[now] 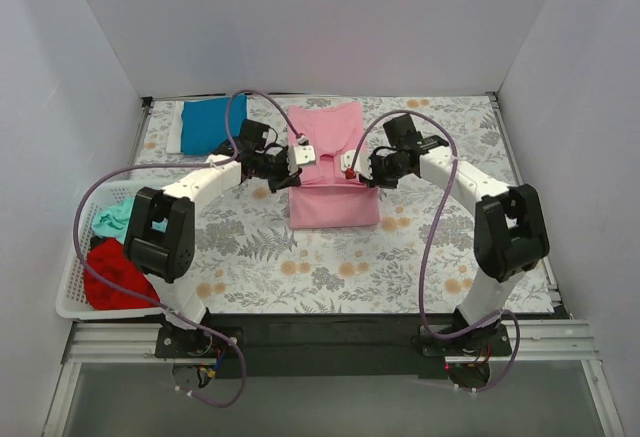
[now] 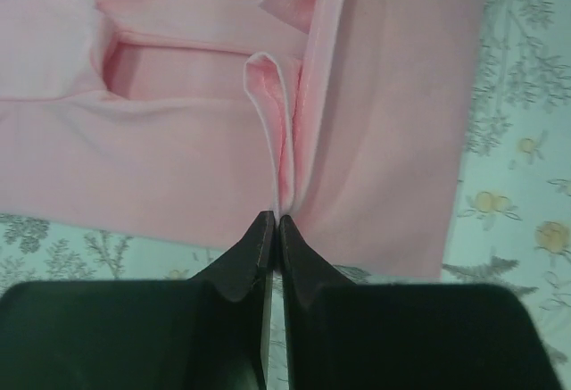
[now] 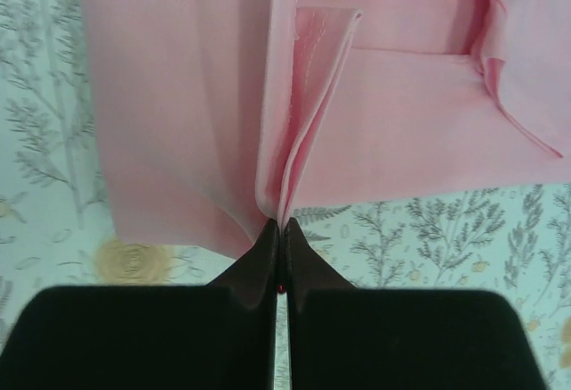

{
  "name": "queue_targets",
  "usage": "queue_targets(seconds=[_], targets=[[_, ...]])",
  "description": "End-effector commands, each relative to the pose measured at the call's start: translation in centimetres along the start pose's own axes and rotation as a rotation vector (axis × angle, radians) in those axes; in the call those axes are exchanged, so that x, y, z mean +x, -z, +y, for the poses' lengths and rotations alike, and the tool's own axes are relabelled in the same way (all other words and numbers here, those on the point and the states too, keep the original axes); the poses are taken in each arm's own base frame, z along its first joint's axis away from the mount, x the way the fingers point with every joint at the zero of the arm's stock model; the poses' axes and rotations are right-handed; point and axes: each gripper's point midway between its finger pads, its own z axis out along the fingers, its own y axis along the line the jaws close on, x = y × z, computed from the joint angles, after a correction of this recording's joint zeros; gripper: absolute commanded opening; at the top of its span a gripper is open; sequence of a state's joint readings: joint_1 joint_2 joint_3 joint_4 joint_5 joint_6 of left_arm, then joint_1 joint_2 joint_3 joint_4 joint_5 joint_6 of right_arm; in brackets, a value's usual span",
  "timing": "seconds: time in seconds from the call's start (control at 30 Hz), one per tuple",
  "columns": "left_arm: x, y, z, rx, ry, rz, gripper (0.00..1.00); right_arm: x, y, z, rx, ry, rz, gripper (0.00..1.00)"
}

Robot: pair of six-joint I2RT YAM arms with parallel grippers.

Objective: Fold and stack the t-shirts
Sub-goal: Fold the tshirt

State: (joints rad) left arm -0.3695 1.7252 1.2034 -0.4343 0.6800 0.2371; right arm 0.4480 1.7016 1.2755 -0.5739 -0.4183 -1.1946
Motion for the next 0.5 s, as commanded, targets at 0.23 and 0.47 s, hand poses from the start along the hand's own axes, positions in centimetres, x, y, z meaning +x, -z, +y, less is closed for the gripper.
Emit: queue_targets(seconds=[0.23, 0.47], targets=[[-0.8, -0.8, 11.0, -0.186, -0.098, -0.04, 0.0, 1.3, -1.5, -9.5, 0.087, 0.117, -0.017, 0.01], [2.0, -2.7, 13.3, -0.202, -0.085, -0.004, 0.0, 2.5, -4.5, -11.8, 0.082, 0.133, -0.026, 0.01]])
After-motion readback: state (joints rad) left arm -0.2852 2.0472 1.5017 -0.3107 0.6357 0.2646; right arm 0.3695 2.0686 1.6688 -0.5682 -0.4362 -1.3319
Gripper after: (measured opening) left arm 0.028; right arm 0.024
